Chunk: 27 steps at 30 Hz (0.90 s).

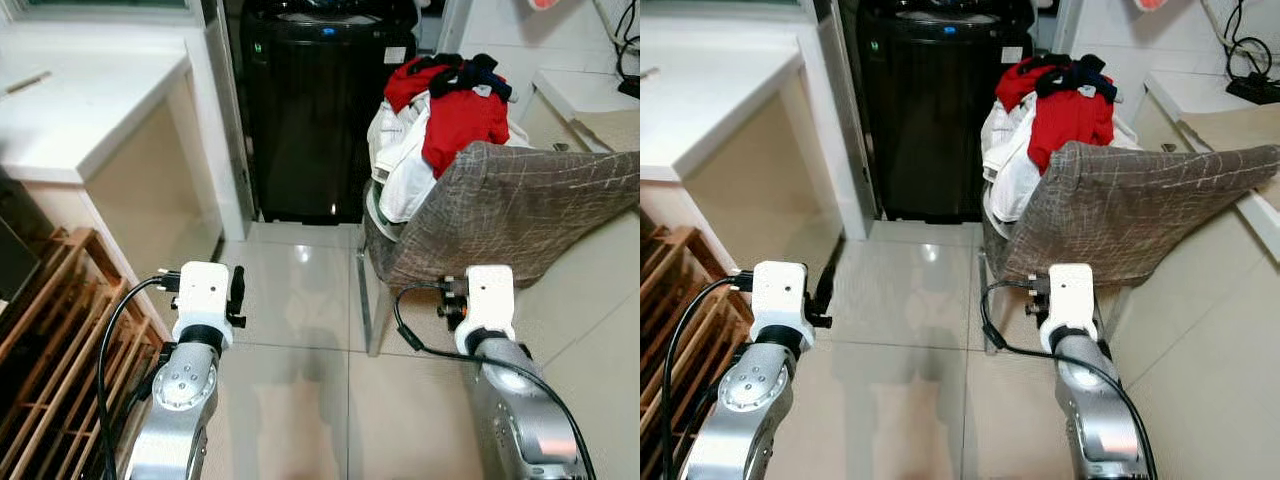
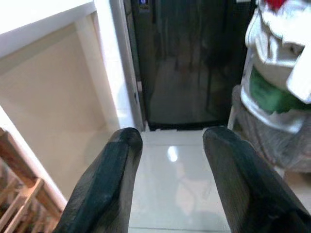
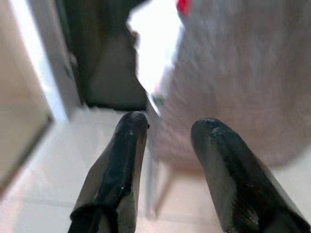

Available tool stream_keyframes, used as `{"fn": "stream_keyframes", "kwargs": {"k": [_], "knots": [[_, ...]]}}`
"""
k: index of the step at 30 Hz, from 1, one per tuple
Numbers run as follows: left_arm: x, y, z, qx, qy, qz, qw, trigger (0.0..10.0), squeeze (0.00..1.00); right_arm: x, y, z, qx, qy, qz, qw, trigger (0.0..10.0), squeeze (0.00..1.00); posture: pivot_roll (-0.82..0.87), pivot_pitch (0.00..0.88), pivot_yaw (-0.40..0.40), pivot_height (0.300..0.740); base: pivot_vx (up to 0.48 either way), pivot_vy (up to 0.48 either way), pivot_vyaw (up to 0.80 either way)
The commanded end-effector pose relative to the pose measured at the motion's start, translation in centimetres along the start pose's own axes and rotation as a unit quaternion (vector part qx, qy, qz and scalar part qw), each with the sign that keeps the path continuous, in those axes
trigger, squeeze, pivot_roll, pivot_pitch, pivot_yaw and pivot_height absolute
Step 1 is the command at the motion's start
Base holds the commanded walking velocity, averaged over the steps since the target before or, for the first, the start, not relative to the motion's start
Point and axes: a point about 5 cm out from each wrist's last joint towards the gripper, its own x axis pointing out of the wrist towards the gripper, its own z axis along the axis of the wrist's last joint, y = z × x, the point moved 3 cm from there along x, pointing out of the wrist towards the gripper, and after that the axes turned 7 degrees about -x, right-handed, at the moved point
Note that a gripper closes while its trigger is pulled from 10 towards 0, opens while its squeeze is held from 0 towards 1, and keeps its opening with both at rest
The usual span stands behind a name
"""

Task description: Clothes washing

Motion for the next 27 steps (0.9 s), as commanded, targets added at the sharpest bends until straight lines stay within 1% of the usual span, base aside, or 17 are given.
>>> {"fn": "stream_keyframes", "kwargs": {"k": [1, 8, 10, 13, 15, 16, 17, 18, 19, 22, 25, 27], "knots": [[0.0, 0.3, 0.3, -0.004, -0.003, 0.001, 1.0, 10.0, 1.0, -0.1, 0.1, 0.0, 0.002, -0.003, 0.007, 1.0, 10.0, 1.0, -0.02, 0.024, -0.012, 0.74, 0.0, 0.0, 0.0], [-0.1, 0.4, 0.4, -0.002, -0.001, 0.003, 1.0, 10.0, 1.0, 0.0, 0.3, 0.0, 0.004, -0.005, 0.013, 1.0, 10.0, 1.0, -0.02, 0.023, -0.014, 0.74, 0.0, 0.0, 0.0], [-0.1, 0.5, 0.7, 0.014, -0.011, 0.013, 1.0, 10.0, 1.0, 0.0, 0.3, 0.0, 0.004, -0.007, 0.014, 1.0, 10.0, 1.0, -0.02, 0.023, -0.014, 0.74, 0.0, 0.0, 0.0], [0.0, 0.4, 0.8, 0.013, -0.014, 0.005, 1.0, 10.0, 1.0, 0.0, 0.3, -0.1, 0.002, -0.007, 0.014, 1.0, 10.0, 1.0, -0.01, 0.024, -0.01, 0.74, 0.0, 0.0, 0.0], [0.0, 0.6, 0.8, 0.016, -0.017, 0.013, 1.0, 10.0, 1.0, 0.0, 0.3, -0.1, -0.001, -0.006, 0.015, 1.0, 10.0, 1.0, -0.01, 0.022, -0.005, 0.74, 0.0, 0.0, 0.0], [0.0, 0.8, 1.0, 0.025, -0.025, 0.026, 0.999, 10.0, 1.0, 0.0, 0.4, -0.2, -0.007, -0.004, 0.016, 1.0, 10.0, 1.0, -0.01, 0.021, -0.003, 0.74, 0.0, 0.0, 0.0], [0.1, 1.0, 1.1, 0.033, -0.026, 0.04, 0.998, 10.0, 1.0, 0.0, 0.6, -0.2, -0.015, -0.003, 0.019, 1.0, 10.0, 0.07, -0.01, 0.021, -0.003, 0.74, 0.0, 0.0, 0.0], [0.1, 0.7, 1.1, 0.031, -0.025, 0.031, 0.999, 10.0, 0.99, -0.1, 0.8, -0.2, -0.026, -0.005, 0.019, 0.999, 10.0, 0.0, -0.01, 0.021, 0.0, 0.74, 0.0, 0.0, 0.0], [0.1, 0.4, 1.2, 0.032, -0.023, 0.02, 0.999, 10.0, 0.0, -0.1, 0.9, -0.2, -0.032, -0.01, 0.021, 0.999, 10.0, 0.0, -0.01, 0.02, 0.003, 0.74, 0.0, 0.0, 0.0], [0.1, 0.1, 1.1, 0.036, -0.015, 0.008, 0.999, 10.0, 0.0, -0.2, 1.6, -0.2, -0.049, -0.012, 0.041, 0.998, 10.0, 0.0, -0.01, 0.017, 0.005, 0.74, 0.0, 0.0, 0.0], [0.1, 0.1, 1.2, 0.041, -0.022, 0.006, 0.999, 10.0, 0.0, -0.2, 1.9, -0.2, -0.04, -0.011, 0.05, 0.998, 10.0, 0.0, -0.01, 0.015, 0.008, 0.74, 0.0, 0.0, 0.0], [0.2, 0.2, 1.2, 0.039, -0.018, 0.009, 0.999, 10.0, 0.0, -0.3, 1.9, 0.0, -0.023, -0.015, 0.05, 0.998, 10.0, 0.0, -0.01, 0.014, 0.009, 0.74, 0.0, 0.0, 0.0]]}}
